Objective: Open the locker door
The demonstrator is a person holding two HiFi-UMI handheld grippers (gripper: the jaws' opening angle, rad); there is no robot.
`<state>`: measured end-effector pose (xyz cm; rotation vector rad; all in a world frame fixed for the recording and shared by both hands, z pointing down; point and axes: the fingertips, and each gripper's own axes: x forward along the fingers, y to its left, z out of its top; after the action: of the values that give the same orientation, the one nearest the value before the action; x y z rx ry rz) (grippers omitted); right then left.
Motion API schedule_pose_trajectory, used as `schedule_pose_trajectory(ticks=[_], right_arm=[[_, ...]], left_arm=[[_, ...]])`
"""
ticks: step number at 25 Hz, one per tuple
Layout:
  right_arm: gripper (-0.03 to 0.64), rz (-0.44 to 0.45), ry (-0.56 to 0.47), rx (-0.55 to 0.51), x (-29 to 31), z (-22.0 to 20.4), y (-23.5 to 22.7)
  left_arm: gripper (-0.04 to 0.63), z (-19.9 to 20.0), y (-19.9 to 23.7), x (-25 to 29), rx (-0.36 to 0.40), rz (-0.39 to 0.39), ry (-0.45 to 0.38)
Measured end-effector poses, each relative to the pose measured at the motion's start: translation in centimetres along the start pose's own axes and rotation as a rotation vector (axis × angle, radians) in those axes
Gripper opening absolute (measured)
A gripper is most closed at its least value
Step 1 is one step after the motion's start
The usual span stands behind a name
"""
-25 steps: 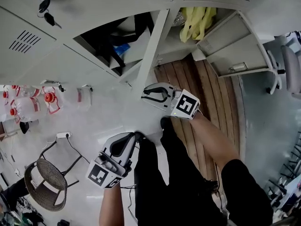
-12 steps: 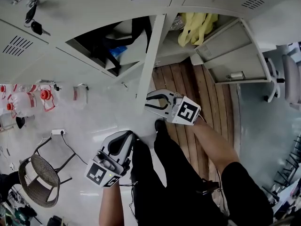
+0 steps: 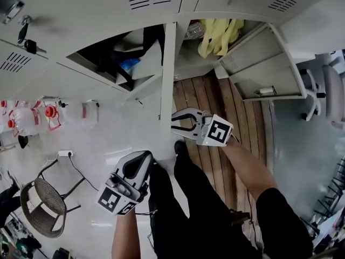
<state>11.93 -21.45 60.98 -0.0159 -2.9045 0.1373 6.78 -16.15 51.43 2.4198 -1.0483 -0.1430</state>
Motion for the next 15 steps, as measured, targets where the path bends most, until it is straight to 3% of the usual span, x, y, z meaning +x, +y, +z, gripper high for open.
schedule_pose_trajectory(ticks=[15], right_arm=[[0.060, 0.041, 0.012, -0.011, -4.3, -0.9, -0.3]], left_arm=[[0.011, -1.9, -2.2, 1.7, -0.015, 0.002, 0.026]])
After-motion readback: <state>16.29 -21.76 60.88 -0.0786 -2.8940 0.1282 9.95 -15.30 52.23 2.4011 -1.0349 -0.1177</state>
